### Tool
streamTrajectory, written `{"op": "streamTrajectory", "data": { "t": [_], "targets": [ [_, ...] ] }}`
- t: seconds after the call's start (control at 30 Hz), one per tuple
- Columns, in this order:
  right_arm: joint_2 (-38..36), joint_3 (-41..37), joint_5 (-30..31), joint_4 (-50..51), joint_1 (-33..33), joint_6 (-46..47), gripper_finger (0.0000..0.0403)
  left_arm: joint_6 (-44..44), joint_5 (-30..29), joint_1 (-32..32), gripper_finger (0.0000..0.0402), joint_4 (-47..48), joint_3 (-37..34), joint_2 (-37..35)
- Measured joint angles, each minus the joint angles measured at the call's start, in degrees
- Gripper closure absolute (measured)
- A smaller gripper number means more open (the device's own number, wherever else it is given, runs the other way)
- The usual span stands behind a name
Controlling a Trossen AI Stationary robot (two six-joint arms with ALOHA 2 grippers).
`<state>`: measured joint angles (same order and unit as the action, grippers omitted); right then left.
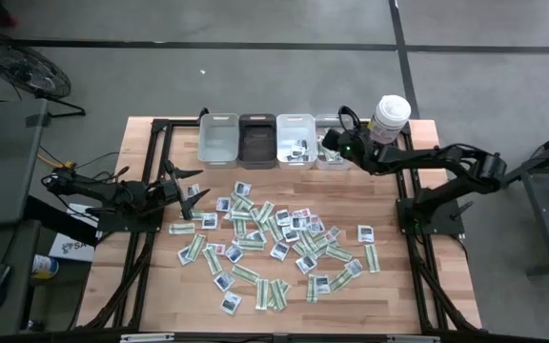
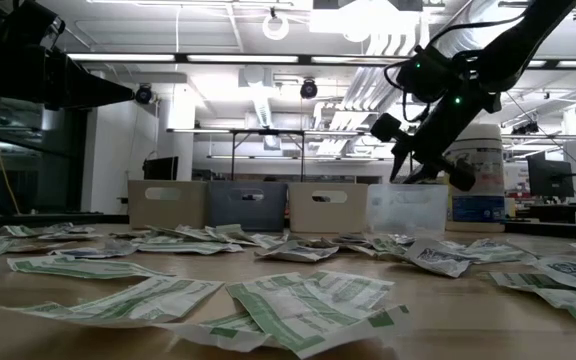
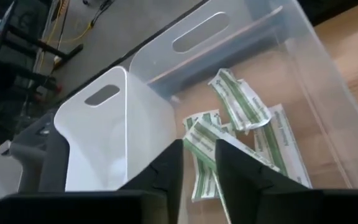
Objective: Pick & Place First Aid Supplies
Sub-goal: Put the black towelette pack into the white bin
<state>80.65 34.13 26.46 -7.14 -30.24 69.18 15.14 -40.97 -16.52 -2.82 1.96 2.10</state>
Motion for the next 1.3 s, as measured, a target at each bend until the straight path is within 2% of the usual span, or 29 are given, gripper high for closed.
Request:
{"op": "streamTrajectory", "data": {
  "t": [0.13,0.23,0.53,0.73,0.93,1.1,1.3],
  "targets": [
    [-2.69,-0.03,-2.62,0.3,0.9,-6.38,0.0274,0.0,0.0,-0.01,0.0121,0.02,0.0,0.01],
    [-5.63,-0.03,-5.67,2.84,2.29,-11.84,0.0263,0.0,0.0,0.0,0.0121,0.02,0.0,0.01],
    [-15.41,-0.03,-14.27,21.51,6.87,-13.68,0.0261,0.0,0.01,-0.01,0.0121,0.0,0.01,0.01],
    [-19.35,-0.03,-20.79,32.3,10.89,-9.86,0.0261,0.0,0.0,0.01,0.0121,0.02,0.0,-0.01],
    [-19.59,-0.02,-28.02,40.68,14.41,-5.48,0.0261,0.0,0.0,0.0,0.0121,0.02,0.01,0.0],
    [-19.53,1.12,-28.2,48.59,17.9,-0.79,0.0261,0.0,0.02,-0.01,0.0121,0.02,0.0,-0.01],
    [-16.67,7.73,-26.91,63.03,22.58,2.73,0.0261,0.0,0.02,-0.01,0.0121,-0.01,0.0,-0.01]
  ]
}}
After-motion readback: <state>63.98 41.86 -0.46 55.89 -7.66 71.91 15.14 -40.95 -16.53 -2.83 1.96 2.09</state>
